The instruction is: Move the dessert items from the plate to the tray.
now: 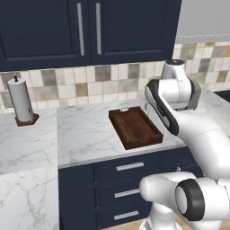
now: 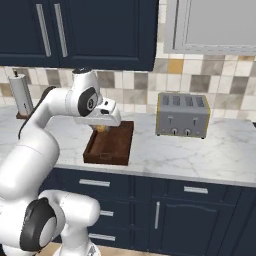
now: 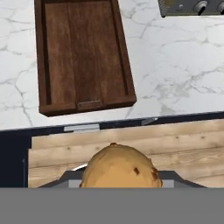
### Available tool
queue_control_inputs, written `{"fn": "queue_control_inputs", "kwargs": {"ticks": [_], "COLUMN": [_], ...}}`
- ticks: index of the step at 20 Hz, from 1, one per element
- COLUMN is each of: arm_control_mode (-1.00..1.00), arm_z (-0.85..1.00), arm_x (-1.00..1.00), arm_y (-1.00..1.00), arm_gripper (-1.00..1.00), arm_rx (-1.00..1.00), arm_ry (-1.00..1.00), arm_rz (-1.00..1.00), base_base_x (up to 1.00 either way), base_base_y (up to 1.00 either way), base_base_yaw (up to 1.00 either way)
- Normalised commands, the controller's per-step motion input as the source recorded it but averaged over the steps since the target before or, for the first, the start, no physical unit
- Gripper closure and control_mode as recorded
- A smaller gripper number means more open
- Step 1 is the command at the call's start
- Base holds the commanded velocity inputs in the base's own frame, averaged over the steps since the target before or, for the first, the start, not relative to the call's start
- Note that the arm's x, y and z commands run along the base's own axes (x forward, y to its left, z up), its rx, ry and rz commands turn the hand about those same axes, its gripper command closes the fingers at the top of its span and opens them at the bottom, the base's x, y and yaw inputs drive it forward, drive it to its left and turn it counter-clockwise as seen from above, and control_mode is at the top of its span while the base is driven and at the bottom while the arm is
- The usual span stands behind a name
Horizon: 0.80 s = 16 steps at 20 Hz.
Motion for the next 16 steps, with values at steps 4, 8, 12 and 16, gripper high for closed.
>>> {"fn": "queue_control_inputs", "kwargs": {"ticks": [4,8,12,16], "arm_control_mode": [-1.0,-1.0,-1.0,-1.0], "arm_z": [0.0,-0.04,-0.19,-0.08], "arm_x": [0.41,0.71,1.0,1.0], "arm_y": [0.15,0.02,0.04,0.07], "arm_gripper": [1.0,1.0,1.0,1.0], "arm_rx": [0.0,0.0,0.0,0.01], "arm_ry": [0.0,-0.02,0.01,0.1], "arm_rz": [0.01,0.0,0.0,0.0], "base_base_x": [0.0,0.0,0.0,0.0], "base_base_y": [0.0,0.0,0.0,0.0], "base_base_yaw": [0.0,0.0,0.0,0.0]}}
